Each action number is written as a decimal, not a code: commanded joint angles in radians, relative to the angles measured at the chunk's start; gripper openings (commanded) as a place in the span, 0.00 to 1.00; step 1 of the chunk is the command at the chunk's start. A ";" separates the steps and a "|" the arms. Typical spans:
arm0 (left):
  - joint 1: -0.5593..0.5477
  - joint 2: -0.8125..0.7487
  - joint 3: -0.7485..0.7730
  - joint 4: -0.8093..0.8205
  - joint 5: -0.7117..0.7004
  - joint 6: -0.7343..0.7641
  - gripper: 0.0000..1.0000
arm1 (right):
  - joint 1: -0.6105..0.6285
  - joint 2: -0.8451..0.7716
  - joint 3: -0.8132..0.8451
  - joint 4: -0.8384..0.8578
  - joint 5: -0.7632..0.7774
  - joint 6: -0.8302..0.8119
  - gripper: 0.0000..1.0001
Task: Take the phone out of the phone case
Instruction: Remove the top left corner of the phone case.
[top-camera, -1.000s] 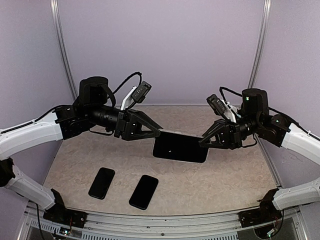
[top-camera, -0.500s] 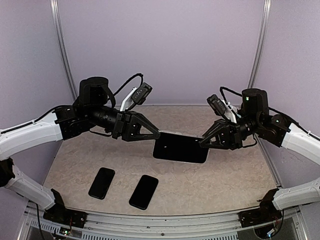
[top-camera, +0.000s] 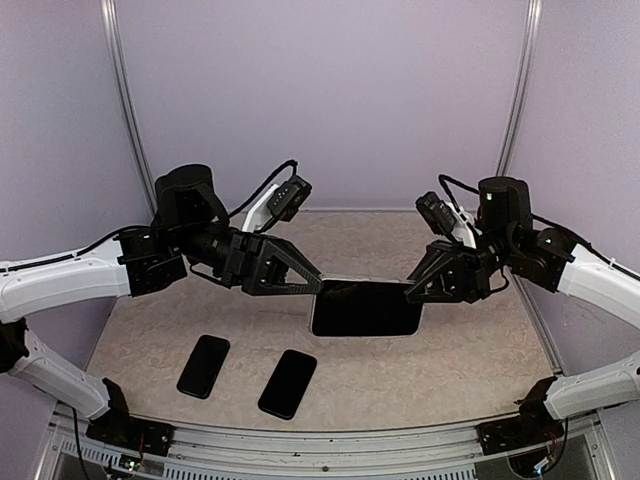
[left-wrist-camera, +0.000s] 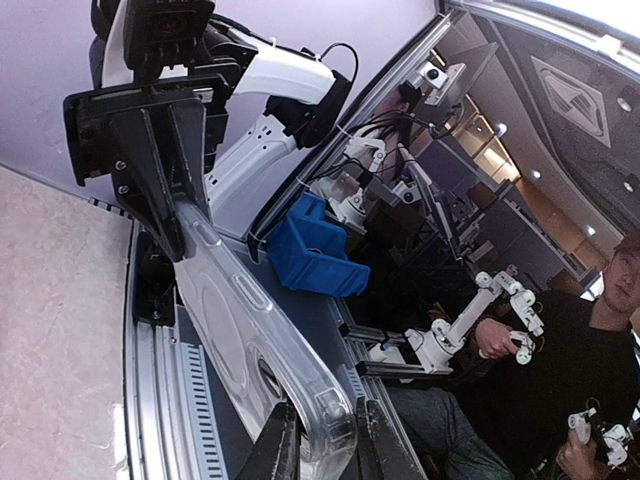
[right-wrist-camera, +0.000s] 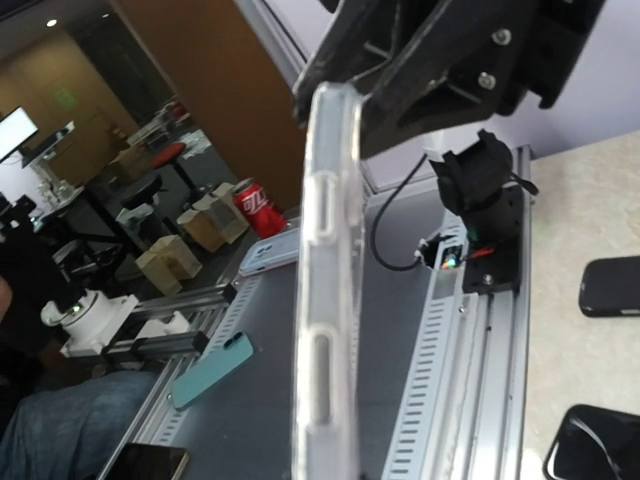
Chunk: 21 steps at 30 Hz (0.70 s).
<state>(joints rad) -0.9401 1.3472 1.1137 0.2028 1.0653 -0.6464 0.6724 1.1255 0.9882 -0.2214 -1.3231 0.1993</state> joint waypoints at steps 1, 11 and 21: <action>-0.028 -0.006 -0.027 0.119 0.045 -0.099 0.18 | 0.014 0.001 0.058 0.123 -0.107 -0.036 0.00; -0.043 0.045 -0.001 0.190 0.068 -0.145 0.15 | 0.040 0.028 0.075 0.217 -0.144 0.006 0.00; -0.043 0.067 0.011 0.157 0.025 -0.108 0.11 | 0.062 -0.005 0.003 0.522 -0.207 0.229 0.00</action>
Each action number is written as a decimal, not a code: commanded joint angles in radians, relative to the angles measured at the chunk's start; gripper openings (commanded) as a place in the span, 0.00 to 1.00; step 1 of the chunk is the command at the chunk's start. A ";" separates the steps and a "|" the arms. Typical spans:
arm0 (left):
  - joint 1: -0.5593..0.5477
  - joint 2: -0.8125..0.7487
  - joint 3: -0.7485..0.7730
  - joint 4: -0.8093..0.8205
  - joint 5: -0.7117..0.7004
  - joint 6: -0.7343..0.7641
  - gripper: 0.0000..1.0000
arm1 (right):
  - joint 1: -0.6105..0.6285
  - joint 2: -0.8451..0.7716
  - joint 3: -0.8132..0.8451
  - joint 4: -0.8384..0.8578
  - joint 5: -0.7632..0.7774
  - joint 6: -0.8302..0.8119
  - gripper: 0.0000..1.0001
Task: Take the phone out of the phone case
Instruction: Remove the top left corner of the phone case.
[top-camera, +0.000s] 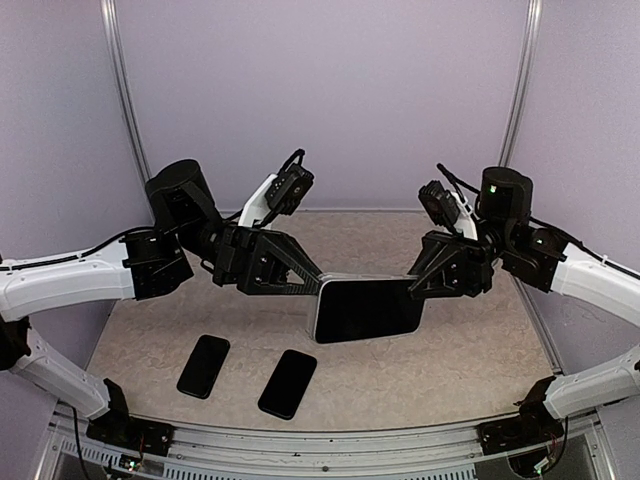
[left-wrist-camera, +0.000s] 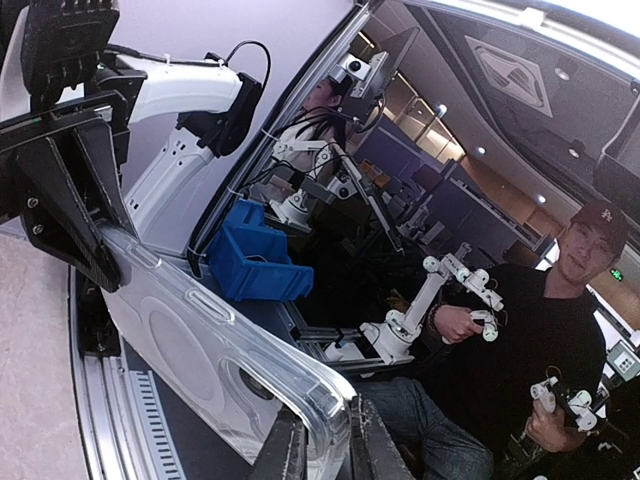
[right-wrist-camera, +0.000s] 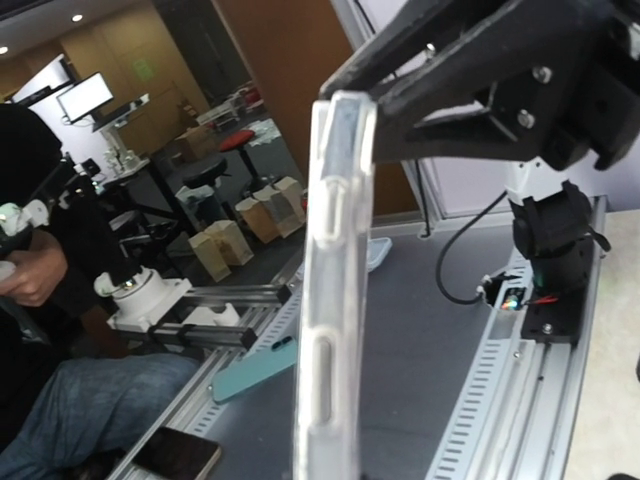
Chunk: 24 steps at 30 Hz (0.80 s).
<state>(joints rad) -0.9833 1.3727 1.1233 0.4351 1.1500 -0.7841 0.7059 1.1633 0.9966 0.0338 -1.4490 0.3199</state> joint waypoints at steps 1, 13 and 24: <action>0.000 0.041 0.000 -0.086 -0.073 0.040 0.11 | 0.030 -0.047 -0.009 0.270 -0.078 0.110 0.00; 0.036 0.048 -0.051 -0.103 -0.212 0.094 0.11 | 0.069 -0.072 -0.043 0.377 -0.071 0.210 0.00; 0.080 0.020 -0.120 -0.117 -0.313 0.163 0.14 | 0.076 -0.087 -0.072 0.593 -0.045 0.423 0.00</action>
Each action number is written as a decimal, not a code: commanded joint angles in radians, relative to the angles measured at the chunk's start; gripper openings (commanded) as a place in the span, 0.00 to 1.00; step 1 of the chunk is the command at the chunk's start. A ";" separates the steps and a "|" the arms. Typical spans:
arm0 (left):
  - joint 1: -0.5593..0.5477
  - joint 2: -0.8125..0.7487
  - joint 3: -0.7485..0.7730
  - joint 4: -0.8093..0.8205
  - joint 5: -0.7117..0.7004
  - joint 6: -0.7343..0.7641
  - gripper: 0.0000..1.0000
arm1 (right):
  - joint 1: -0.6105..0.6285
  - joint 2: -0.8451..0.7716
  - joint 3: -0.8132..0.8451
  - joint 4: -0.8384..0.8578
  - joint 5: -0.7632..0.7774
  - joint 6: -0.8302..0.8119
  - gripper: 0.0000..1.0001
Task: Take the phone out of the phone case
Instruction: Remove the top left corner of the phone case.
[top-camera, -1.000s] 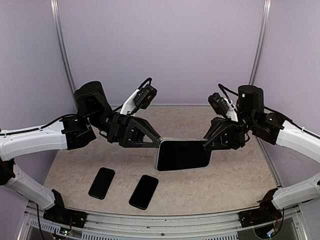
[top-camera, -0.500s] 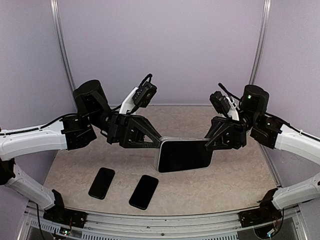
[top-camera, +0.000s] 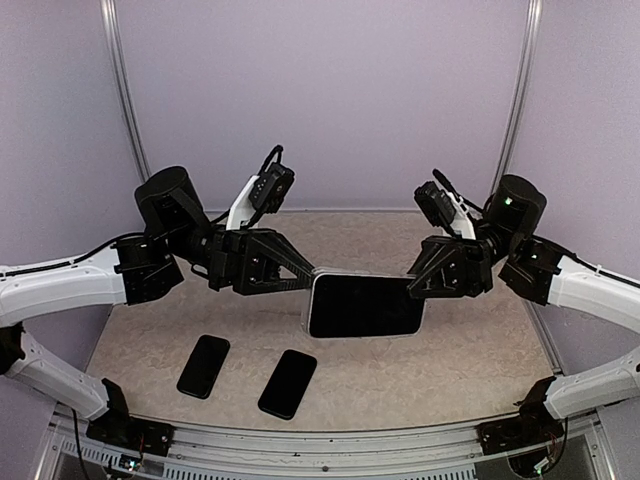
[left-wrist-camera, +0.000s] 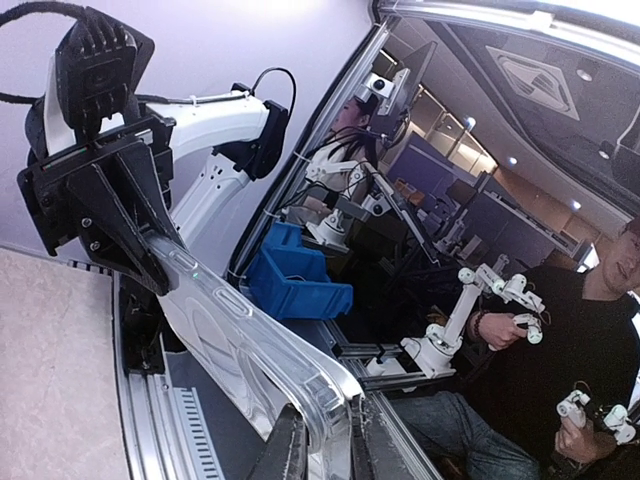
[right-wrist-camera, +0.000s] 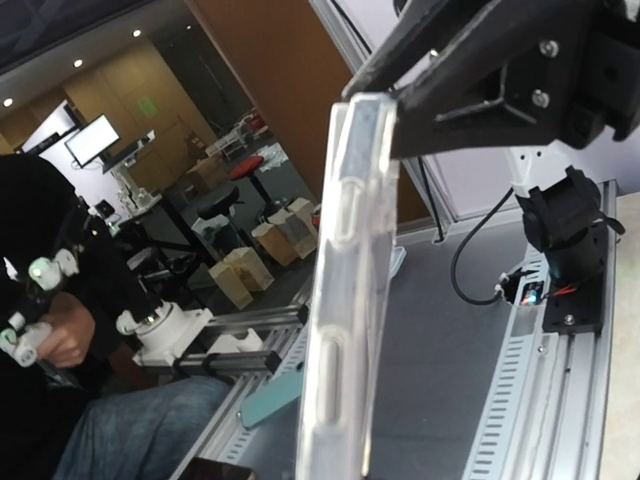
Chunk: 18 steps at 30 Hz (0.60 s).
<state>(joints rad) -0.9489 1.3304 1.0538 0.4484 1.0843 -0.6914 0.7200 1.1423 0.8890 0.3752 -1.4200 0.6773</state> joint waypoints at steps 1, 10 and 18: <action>0.044 0.062 -0.059 -0.114 -0.251 0.066 0.14 | 0.063 -0.064 0.035 0.261 -0.074 0.072 0.00; 0.052 0.053 -0.101 -0.076 -0.274 0.057 0.24 | 0.085 -0.056 0.028 0.318 -0.069 0.128 0.00; 0.069 -0.027 -0.107 -0.116 -0.354 0.061 0.56 | 0.082 -0.035 0.106 -0.095 0.147 -0.106 0.00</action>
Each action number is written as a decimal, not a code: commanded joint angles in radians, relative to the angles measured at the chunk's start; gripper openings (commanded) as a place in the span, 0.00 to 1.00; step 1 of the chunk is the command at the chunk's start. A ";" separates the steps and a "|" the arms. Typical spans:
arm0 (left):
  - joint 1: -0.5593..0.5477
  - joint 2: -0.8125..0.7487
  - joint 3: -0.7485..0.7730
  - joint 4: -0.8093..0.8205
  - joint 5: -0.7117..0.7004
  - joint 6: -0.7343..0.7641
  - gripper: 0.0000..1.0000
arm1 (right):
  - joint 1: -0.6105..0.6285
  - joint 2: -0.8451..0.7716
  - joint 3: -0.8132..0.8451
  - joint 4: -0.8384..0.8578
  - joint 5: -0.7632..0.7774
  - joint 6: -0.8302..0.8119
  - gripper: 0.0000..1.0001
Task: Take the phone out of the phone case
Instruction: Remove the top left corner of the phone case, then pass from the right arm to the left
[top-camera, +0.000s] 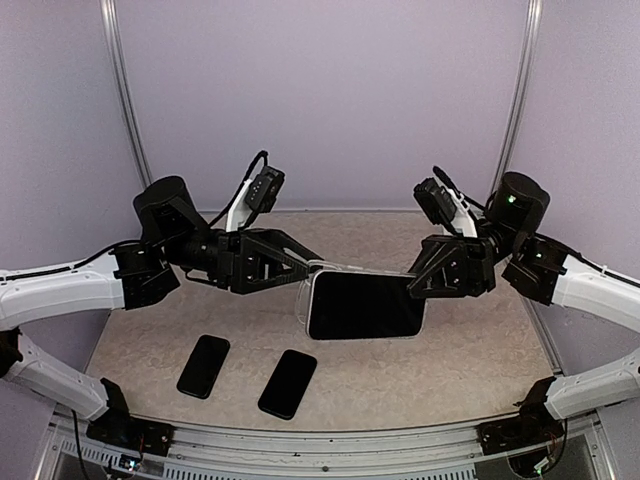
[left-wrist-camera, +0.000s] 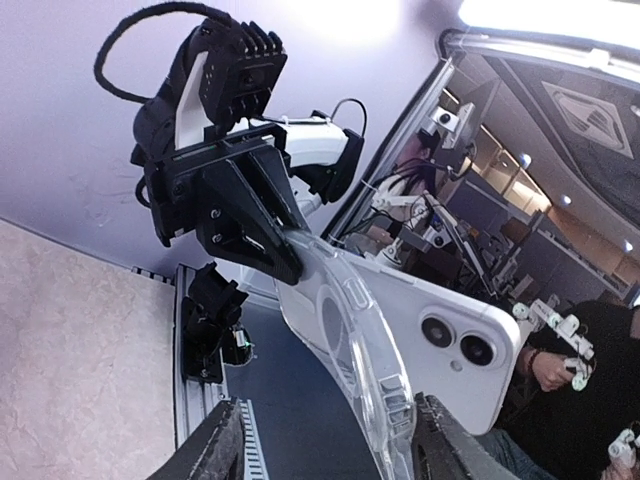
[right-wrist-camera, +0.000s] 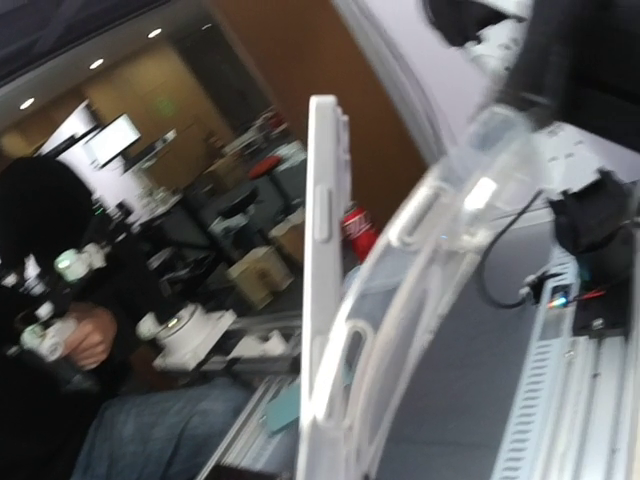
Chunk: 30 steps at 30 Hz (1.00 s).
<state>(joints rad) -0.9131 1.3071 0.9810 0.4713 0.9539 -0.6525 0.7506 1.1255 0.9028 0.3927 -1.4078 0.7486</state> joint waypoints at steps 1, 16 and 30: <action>0.042 -0.023 -0.037 -0.162 -0.241 0.028 0.58 | 0.048 -0.016 0.092 -0.165 0.176 -0.191 0.00; 0.143 -0.475 -0.149 -0.417 -0.347 0.127 0.60 | -0.058 0.021 0.009 -0.230 0.420 -0.192 0.00; 0.006 -0.276 -0.029 -0.397 -0.675 -0.343 0.54 | -0.058 0.094 -0.029 -0.131 0.663 0.326 0.00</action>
<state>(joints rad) -0.8845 0.9791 0.8787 0.0807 0.4049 -0.7925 0.6987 1.2343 0.9047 0.1448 -0.8288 0.8406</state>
